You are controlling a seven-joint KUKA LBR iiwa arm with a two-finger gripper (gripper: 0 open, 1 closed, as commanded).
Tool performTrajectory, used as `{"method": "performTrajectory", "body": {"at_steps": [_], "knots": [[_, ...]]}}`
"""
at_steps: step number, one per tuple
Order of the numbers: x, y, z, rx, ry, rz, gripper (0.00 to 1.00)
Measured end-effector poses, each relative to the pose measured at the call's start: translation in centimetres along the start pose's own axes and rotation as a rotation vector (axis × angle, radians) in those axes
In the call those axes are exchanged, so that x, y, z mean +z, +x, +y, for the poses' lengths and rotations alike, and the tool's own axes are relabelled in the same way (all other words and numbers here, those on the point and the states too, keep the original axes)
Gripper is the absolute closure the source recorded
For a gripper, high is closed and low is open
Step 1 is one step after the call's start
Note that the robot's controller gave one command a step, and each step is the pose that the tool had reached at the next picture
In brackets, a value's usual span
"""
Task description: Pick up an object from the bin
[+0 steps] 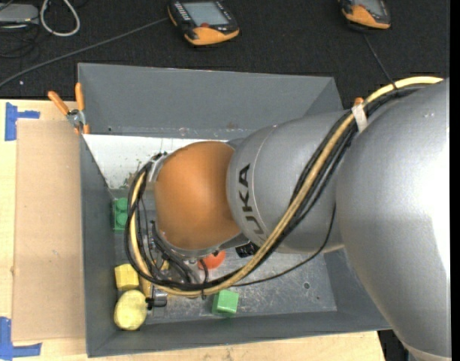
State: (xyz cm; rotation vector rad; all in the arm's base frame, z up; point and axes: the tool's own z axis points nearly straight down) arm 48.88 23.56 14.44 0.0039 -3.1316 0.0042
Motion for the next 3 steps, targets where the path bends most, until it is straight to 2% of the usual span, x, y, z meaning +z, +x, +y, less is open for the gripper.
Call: {"method": "performTrajectory", "body": {"at_steps": [1, 2, 3], "knots": [[-0.4, -0.2, -0.1, 0.005, -0.002, -0.007, 0.0], [3.6, 0.3, 0.1, -0.119, -0.004, -0.014, 0.0], [6.6, -0.1, -1.3, -0.013, -0.001, -0.004, 0.0]]}}
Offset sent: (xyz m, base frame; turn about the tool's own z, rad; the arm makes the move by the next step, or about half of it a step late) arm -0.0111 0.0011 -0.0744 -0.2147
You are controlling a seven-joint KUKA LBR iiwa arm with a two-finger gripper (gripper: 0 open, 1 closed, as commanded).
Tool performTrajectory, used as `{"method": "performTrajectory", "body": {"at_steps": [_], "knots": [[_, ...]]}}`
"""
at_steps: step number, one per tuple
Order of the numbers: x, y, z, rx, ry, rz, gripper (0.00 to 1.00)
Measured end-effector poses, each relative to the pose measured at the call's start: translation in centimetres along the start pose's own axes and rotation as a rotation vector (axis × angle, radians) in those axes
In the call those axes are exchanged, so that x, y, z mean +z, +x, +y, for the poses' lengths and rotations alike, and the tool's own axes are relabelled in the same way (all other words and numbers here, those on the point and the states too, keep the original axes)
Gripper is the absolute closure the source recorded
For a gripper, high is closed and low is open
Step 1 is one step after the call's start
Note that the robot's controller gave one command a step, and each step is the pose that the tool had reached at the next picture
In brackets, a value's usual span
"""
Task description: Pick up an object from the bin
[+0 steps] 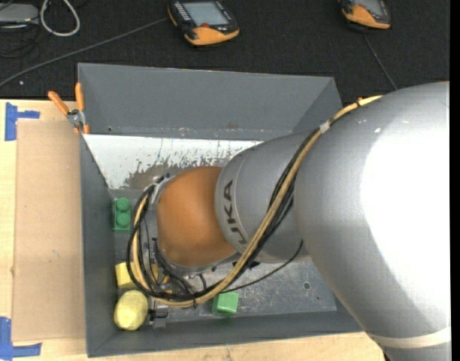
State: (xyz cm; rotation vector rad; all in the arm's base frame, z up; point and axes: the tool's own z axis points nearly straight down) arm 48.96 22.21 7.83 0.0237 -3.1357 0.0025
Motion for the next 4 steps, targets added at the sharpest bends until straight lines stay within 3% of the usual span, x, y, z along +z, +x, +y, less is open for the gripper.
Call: {"method": "performTrajectory", "body": {"at_steps": [1, 2, 3, 4], "knots": [[0.9, 0.5, 0.8, 0.291, 0.001, 0.005, 0.0], [0.7, 1.3, -0.6, 0.131, -0.002, -0.007, 0.0], [-6.9, 1.5, -0.2, 0.185, 0.004, 0.009, 0.0], [-3.6, 0.5, -0.8, 0.192, 0.002, 0.002, 0.0]]}}
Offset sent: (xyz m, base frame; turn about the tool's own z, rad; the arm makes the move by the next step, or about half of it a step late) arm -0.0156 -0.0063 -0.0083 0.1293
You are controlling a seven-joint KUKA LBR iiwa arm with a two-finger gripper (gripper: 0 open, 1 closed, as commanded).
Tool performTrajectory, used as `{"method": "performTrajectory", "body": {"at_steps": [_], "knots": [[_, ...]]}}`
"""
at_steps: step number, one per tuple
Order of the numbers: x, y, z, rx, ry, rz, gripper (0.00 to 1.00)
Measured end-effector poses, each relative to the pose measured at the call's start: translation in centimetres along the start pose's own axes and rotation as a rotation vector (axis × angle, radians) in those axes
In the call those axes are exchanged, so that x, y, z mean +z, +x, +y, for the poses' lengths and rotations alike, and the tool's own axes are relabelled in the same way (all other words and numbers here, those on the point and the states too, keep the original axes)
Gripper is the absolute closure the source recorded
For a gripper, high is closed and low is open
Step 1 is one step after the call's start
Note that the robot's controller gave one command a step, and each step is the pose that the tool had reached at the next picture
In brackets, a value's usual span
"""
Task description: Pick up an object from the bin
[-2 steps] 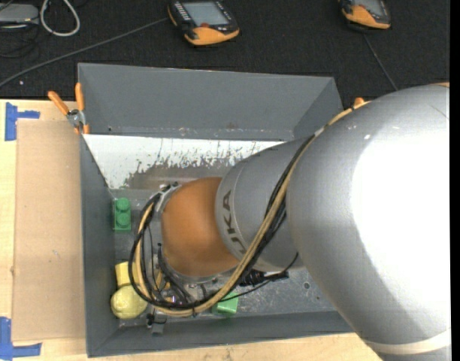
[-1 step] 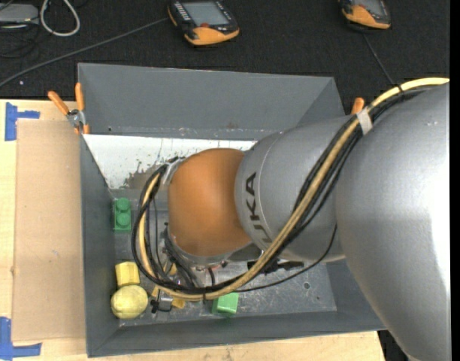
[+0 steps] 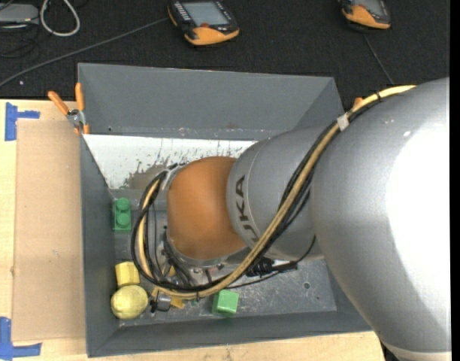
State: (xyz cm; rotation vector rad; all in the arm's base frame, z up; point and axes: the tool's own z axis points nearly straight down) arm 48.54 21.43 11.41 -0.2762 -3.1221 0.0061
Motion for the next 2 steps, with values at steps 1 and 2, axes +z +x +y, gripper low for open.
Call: {"method": "performTrajectory", "body": {"at_steps": [1, 2], "knots": [[2.8, 0.7, -0.2, -0.21, 0.004, 0.008, 0.0], [0.6, 0.7, -0.5, -0.366, 0.005, 0.014, 0.0]]}}
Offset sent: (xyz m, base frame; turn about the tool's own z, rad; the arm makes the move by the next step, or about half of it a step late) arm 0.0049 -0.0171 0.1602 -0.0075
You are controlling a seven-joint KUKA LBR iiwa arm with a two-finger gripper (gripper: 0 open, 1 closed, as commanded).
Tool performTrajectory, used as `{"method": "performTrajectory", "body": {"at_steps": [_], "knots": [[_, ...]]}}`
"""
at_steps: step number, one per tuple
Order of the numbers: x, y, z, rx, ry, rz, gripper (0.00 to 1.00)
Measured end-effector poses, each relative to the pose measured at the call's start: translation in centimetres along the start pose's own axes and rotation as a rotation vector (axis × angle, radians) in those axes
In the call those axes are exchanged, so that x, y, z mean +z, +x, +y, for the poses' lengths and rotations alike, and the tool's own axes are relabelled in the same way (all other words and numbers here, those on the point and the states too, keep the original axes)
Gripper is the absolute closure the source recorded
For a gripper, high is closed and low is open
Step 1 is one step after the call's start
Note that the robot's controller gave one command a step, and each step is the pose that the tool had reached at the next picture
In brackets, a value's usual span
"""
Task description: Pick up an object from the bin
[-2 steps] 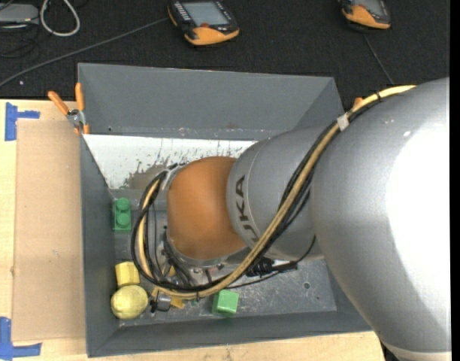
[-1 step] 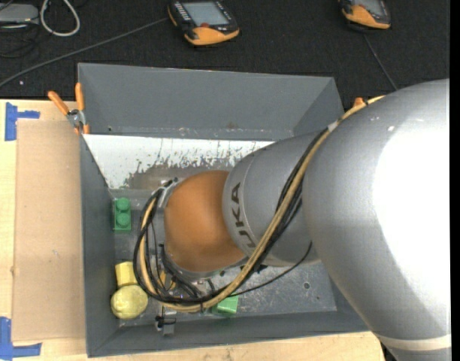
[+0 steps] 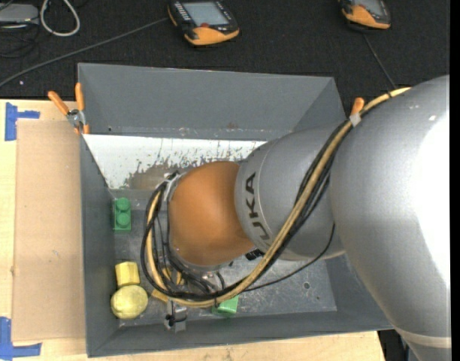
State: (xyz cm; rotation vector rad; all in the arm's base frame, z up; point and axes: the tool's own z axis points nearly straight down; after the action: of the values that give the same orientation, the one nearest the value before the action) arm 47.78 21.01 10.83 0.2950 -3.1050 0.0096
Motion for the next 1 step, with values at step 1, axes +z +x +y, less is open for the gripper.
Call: {"method": "performTrajectory", "body": {"at_steps": [1], "knots": [[-6.0, -0.12, -2.31, -0.072, -0.001, -0.003, 0.0]]}}
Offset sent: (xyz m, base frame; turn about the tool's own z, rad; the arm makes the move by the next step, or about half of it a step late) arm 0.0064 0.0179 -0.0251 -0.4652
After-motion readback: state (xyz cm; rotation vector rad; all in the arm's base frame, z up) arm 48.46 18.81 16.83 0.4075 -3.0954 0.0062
